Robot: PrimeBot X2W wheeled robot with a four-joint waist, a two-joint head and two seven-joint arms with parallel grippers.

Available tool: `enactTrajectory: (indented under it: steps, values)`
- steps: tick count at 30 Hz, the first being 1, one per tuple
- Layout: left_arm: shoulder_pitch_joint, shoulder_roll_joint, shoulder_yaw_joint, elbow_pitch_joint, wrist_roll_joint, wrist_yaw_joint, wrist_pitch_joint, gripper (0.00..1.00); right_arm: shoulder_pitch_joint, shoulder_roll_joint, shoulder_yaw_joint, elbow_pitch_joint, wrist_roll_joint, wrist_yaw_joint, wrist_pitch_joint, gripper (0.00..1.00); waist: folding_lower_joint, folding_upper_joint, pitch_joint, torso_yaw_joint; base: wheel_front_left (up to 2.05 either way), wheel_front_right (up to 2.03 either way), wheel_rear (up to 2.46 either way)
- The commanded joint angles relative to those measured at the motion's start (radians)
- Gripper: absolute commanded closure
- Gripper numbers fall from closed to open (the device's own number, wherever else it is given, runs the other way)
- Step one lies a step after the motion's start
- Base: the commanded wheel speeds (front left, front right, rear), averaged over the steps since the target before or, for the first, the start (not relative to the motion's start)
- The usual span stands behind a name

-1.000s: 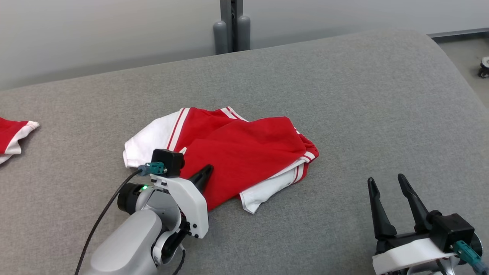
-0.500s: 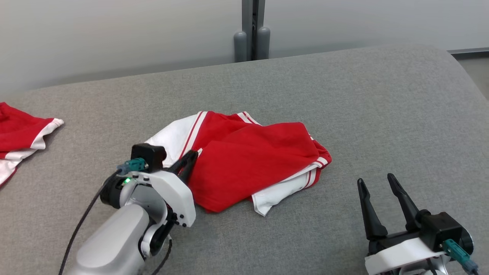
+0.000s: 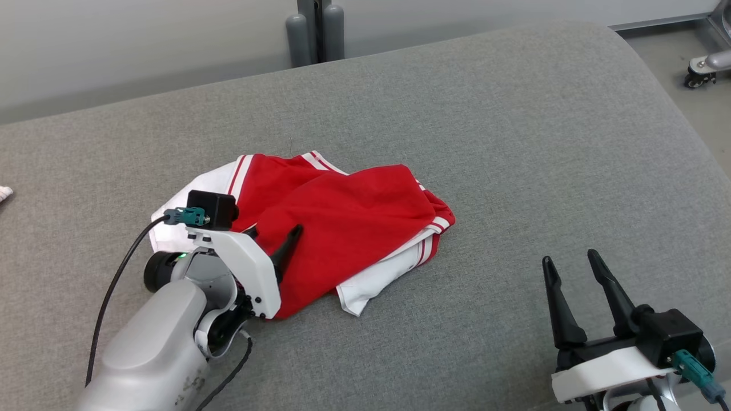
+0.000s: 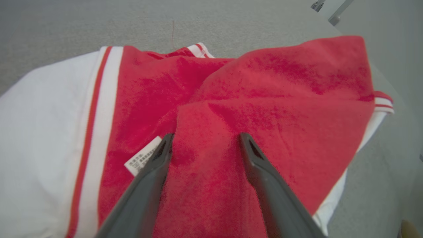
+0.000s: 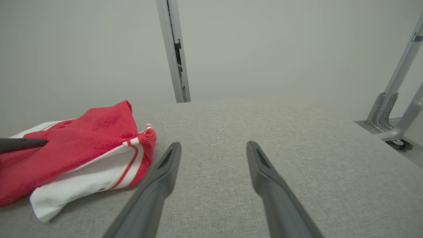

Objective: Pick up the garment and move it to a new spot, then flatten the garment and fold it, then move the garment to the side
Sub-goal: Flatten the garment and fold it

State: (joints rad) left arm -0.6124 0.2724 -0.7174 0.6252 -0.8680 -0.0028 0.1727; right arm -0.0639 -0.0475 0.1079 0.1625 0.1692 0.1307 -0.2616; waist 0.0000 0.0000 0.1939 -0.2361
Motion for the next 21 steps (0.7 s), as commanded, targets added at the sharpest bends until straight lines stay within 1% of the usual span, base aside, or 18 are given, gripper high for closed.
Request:
enactTrajectory:
  steps: [1,4,7,10,12,15,16,18,20,21]
  values:
    - [-0.005,-0.009,0.008,-0.007,-0.01,-0.023,-0.026,1.0,0.0,-0.005,-0.01,-0.004,0.004,0.0,-0.005,0.0,0.0,0.0,0.006,-0.007,0.0,0.0,0.0]
    - [0.022,-0.016,0.019,-0.011,-0.018,-0.043,-0.088,1.0,0.025,-0.005,-0.029,-0.001,0.0,0.0,-0.005,0.0,0.0,0.0,-0.014,0.014,0.0,0.0,0.0]
    - [0.038,-0.022,0.01,-0.046,0.011,-0.054,-0.165,1.0,0.043,-0.005,-0.029,0.005,-0.012,0.0,-0.005,0.0,0.0,0.0,-0.051,0.049,0.0,0.0,0.0]
    - [0.072,-0.004,-0.01,-0.112,0.046,-0.059,-0.215,1.0,0.057,-0.006,-0.035,0.002,-0.02,0.0,-0.005,0.0,0.0,0.0,-0.087,0.092,0.0,0.0,0.0]
    - [0.104,0.018,-0.034,-0.172,0.073,-0.055,-0.22,1.0,0.065,-0.005,-0.036,0.0,-0.028,0.0,-0.005,0.0,0.0,0.0,-0.107,0.124,0.0,0.0,0.0]
    - [0.181,0.048,-0.073,-0.272,0.094,-0.038,-0.212,1.0,0.074,-0.006,-0.036,0.001,-0.033,0.0,-0.005,0.0,0.0,0.0,-0.129,0.167,0.0,0.0,0.0]
    - [0.248,0.071,-0.096,-0.328,0.102,-0.018,-0.206,1.0,0.081,-0.006,-0.037,-0.002,-0.035,0.0,-0.005,0.0,0.0,0.0,-0.134,0.195,0.0,0.0,0.0]
    - [0.323,0.079,-0.111,-0.364,0.089,0.002,-0.213,1.0,0.091,-0.005,-0.033,-0.003,-0.038,0.0,-0.005,0.0,0.0,0.0,-0.134,0.222,0.0,0.0,0.0]
    - [0.392,0.084,-0.129,-0.369,0.092,0.024,-0.223,1.0,0.096,-0.006,-0.025,0.001,-0.039,0.0,-0.005,0.0,0.0,0.0,-0.132,0.243,0.0,0.0,0.0]
    - [0.424,0.074,-0.131,-0.367,0.078,0.032,-0.234,1.0,0.098,-0.006,-0.026,0.002,-0.04,0.0,-0.005,0.0,0.0,0.0,-0.13,0.252,0.0,0.0,0.0]
